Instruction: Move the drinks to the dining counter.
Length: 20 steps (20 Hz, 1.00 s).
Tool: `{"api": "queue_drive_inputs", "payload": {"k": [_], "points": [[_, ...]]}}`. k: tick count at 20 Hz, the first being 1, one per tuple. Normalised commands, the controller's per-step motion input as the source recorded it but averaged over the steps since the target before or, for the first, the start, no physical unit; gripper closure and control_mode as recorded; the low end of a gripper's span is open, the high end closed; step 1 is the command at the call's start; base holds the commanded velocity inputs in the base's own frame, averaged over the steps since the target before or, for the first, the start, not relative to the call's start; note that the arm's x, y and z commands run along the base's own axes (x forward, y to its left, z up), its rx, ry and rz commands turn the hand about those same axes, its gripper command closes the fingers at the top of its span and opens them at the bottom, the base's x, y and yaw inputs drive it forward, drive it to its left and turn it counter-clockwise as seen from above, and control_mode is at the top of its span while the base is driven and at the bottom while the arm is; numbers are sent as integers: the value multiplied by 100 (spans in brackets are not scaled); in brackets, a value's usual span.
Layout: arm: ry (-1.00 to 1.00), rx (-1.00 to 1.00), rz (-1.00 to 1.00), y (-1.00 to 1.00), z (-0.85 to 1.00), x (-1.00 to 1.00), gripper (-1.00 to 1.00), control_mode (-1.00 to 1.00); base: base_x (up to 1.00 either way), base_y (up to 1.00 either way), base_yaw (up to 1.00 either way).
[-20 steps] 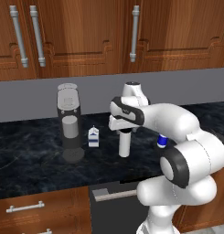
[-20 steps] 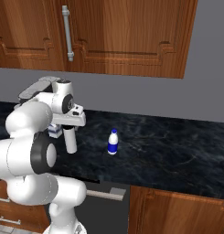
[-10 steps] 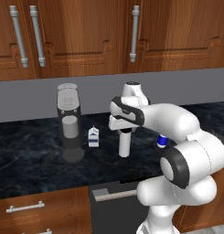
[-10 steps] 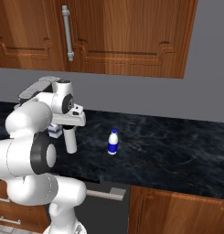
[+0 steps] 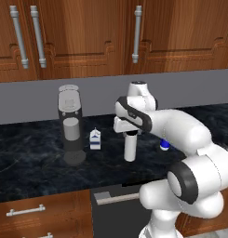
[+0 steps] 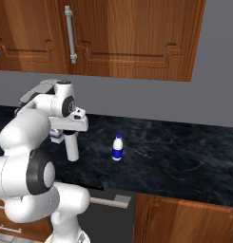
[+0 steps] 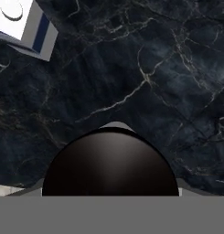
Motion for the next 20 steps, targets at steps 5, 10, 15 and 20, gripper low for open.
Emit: {"api": "queue_drive_inputs", "payload": {"k": [5, 10, 15, 20], "points": [[-3, 1, 0, -22, 40, -86, 100, -100, 0, 0, 0], [0, 0, 1, -20, 59, -58, 100, -100, 0, 0, 0], [0, 0, 0, -8, 61, -17, 100, -100, 0, 0, 0], [0, 0, -9, -11, 31, 0, 100, -100, 0, 0, 0]]}}
